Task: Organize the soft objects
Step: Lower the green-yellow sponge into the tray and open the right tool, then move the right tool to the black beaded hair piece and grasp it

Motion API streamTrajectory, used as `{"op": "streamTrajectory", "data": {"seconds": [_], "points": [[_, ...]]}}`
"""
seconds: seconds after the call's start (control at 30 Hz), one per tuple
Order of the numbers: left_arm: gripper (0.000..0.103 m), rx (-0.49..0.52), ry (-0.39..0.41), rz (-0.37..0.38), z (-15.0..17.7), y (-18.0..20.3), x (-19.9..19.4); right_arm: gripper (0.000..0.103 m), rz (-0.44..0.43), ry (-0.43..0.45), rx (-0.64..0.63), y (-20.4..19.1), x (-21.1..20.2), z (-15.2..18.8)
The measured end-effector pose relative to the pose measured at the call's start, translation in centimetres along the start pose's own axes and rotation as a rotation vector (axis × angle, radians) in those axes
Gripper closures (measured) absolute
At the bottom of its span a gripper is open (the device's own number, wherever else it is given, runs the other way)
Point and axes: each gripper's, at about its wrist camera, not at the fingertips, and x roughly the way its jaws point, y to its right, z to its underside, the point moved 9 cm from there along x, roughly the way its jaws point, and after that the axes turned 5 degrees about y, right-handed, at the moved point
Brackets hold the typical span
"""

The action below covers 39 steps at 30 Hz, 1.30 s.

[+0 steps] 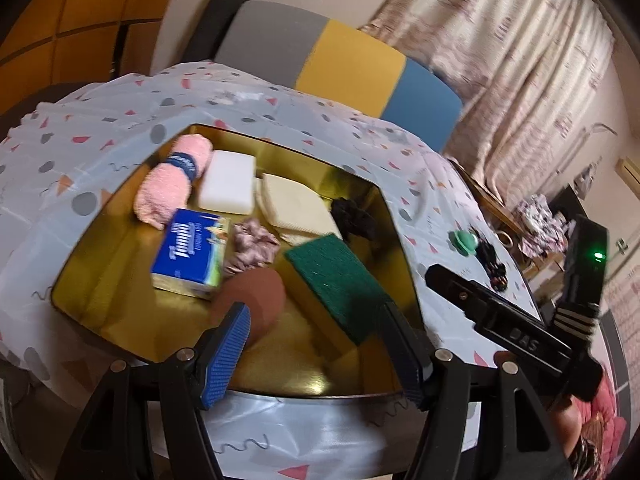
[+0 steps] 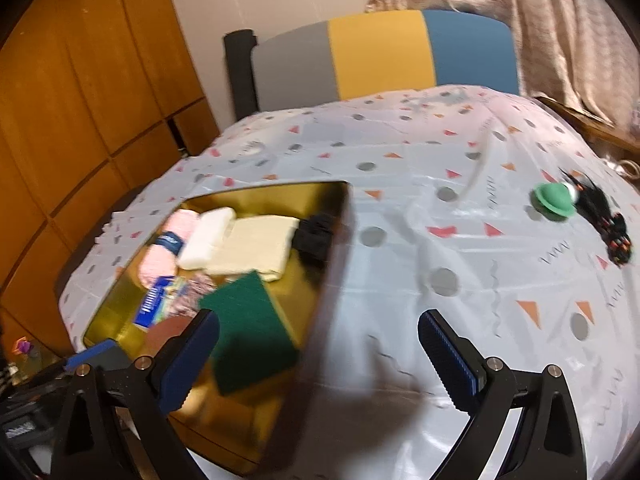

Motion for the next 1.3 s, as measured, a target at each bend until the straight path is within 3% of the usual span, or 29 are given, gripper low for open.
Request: {"op": "streamTrajectory", "data": {"seconds": [0.23, 0.73, 1.3], "points": [[0.036, 0.120, -0.030, 0.069, 1.6, 3.7, 0.6, 0.003, 0.082, -0.028, 0.067, 5.6, -0.3, 1.6], [0.036, 0.211, -0.112, 0.124, 4.2, 9.2, 2.0, 0.003, 0.319, -0.031, 0.137, 18.7, -3.1, 2.6], [0.036, 0.340, -0.214, 0.205, 6.0, 17.8, 5.8, 0.003, 0.424, -0.040, 0.174, 28.1, -4.1, 2.6]]}}
